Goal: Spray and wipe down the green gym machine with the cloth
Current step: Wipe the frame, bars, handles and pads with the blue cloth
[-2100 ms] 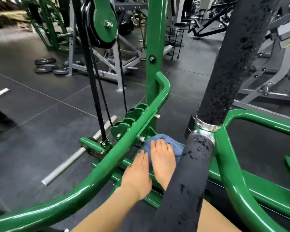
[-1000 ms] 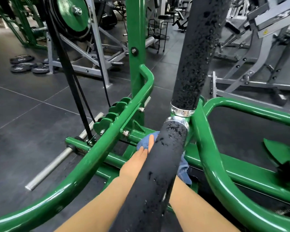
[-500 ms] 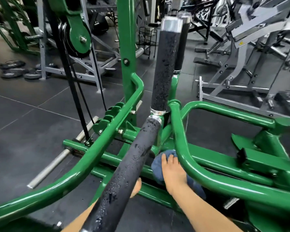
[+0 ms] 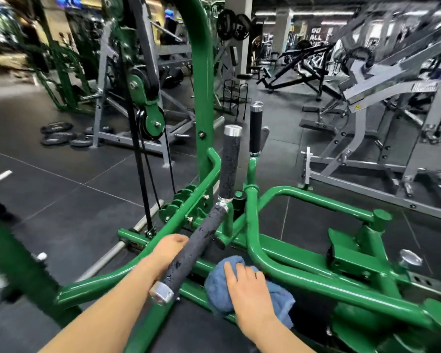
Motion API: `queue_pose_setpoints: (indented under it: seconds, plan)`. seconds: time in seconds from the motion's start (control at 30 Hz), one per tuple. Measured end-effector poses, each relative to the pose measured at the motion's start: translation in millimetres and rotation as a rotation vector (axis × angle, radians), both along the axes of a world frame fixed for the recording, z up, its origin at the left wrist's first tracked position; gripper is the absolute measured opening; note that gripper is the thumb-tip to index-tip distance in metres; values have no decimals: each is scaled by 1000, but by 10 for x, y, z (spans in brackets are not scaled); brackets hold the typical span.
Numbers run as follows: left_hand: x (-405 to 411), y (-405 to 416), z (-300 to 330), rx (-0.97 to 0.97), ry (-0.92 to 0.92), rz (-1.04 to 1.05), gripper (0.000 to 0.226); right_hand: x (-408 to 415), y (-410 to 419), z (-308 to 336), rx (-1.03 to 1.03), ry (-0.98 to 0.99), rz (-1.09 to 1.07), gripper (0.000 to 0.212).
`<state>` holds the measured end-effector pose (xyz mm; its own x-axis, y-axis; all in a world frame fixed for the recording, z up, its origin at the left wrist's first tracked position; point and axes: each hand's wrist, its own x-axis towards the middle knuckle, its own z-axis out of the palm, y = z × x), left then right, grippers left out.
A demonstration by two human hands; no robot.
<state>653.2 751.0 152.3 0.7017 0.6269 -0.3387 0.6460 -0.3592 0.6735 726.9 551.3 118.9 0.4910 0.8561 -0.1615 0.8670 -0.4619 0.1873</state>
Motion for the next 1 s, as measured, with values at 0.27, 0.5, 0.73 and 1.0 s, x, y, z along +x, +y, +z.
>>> queue_pose_setpoints:
  seconds: [0.27,0.5,0.73,1.0]
  plan:
    - [-24,-501,1095,33,6,177,57,197,-154,906,163,-107,-175,94]
    - [-105,-957,888,488,295,31,40,286,-348,540,-89,-24,-197,100]
    - [-58,-912,781,596,260,42,22,499,127,483,72,64,-322,97]
    - [-50,-925,765,639,249,61,21,731,472,449,153,124,-437,97]
